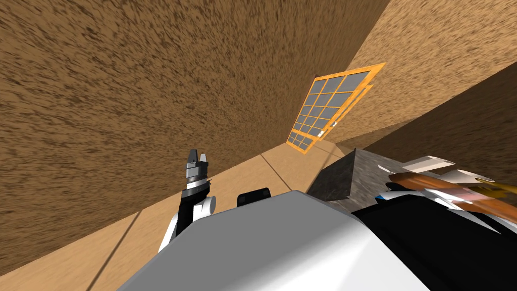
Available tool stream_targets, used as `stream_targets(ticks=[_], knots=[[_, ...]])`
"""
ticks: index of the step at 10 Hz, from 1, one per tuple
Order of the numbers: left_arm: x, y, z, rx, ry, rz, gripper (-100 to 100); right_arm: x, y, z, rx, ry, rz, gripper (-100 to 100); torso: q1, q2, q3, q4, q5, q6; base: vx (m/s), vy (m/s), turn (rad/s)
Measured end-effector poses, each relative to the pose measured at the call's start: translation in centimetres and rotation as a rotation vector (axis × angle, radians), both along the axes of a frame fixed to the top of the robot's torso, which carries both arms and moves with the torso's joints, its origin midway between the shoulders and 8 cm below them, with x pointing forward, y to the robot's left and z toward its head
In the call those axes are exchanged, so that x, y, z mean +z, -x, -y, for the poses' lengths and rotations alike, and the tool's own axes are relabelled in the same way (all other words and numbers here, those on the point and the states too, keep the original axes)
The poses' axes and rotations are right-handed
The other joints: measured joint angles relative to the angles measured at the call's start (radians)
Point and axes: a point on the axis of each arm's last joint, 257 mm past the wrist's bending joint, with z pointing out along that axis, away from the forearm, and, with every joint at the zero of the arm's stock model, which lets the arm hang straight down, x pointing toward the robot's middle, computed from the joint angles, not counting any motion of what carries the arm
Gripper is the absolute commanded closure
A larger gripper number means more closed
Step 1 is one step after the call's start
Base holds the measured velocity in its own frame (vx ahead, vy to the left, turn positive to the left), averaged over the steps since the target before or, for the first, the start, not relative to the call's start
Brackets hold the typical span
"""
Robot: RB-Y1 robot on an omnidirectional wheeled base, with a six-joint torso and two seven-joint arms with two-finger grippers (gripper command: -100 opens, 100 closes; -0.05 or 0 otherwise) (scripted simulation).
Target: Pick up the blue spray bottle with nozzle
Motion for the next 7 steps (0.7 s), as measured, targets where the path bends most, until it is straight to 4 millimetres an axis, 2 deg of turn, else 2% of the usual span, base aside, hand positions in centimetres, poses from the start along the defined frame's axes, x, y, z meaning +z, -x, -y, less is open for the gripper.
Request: stream_targets(ticks=[1, 6, 7], knots=[[0.00, 0.00, 0.00, 0.000, 0.000, 0.000, 0, 0.12, 1.02, -0.08, -0.007, 0.002, 0.001, 100, 0.000, 0.001, 0.000, 0.000, 0.000, 0.000, -0.001, 0.020, 0.030], [0.00, 0.00, 0.00, 0.000, 0.000, 0.000, 0, 0.38, 1.66, 0.10, -0.019, 0.005, 0.005, 100, -0.002, 0.001, 0.001, 0.001, 0.000, 0.000, -0.001, 0.001, 0.001], [0.00, 0.00, 0.00, 0.000, 0.000, 0.000, 0, 0.38, 1.68, 0.09, -0.020, 0.004, 0.005, 0, -0.002, 0.001, 0.001, 0.001, 0.000, 0.000, 0.000, 0.000, 0.000]])
